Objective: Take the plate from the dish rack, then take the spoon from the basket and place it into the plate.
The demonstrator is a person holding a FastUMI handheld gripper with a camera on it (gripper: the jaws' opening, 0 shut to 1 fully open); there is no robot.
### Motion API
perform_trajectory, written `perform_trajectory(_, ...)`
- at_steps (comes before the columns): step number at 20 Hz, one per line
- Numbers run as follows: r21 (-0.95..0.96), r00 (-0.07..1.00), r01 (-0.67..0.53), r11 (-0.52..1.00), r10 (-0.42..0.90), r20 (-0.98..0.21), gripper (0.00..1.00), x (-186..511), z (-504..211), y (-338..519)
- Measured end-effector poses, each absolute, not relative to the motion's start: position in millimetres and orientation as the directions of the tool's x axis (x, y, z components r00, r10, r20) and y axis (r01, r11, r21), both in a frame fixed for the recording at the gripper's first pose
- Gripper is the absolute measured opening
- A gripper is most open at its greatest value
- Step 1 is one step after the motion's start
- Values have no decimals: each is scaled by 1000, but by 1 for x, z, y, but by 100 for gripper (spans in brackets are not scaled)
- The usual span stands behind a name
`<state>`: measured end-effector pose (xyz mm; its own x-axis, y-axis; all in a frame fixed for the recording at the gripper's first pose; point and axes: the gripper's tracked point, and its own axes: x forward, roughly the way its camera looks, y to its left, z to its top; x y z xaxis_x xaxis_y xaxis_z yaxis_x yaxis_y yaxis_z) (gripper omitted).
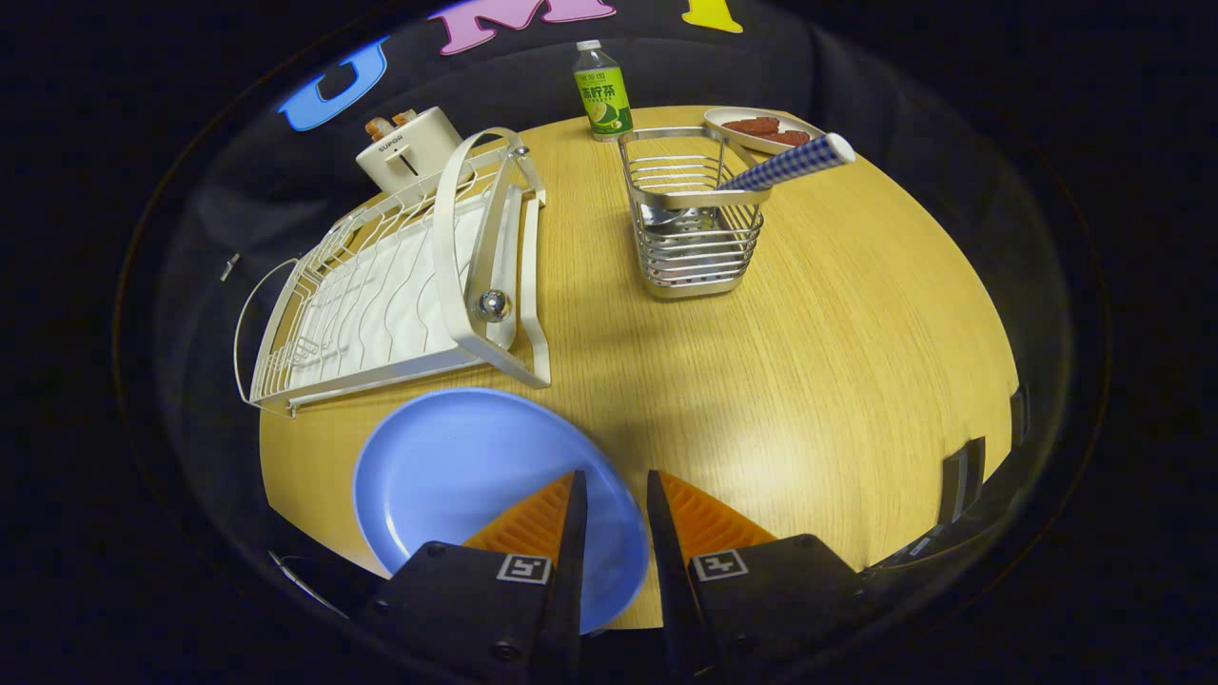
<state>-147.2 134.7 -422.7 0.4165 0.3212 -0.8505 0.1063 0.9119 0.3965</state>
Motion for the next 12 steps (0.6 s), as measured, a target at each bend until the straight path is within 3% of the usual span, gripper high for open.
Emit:
perform_trajectory(3,365,477,38,930,305,-825,40,-138,-403,121)
perform_trajectory(8,338,633,-79,938,309,-709,62,-103,-332,89)
perform_trajectory(12,238,755,-159,958,274,-596,66,-55,-284,47)
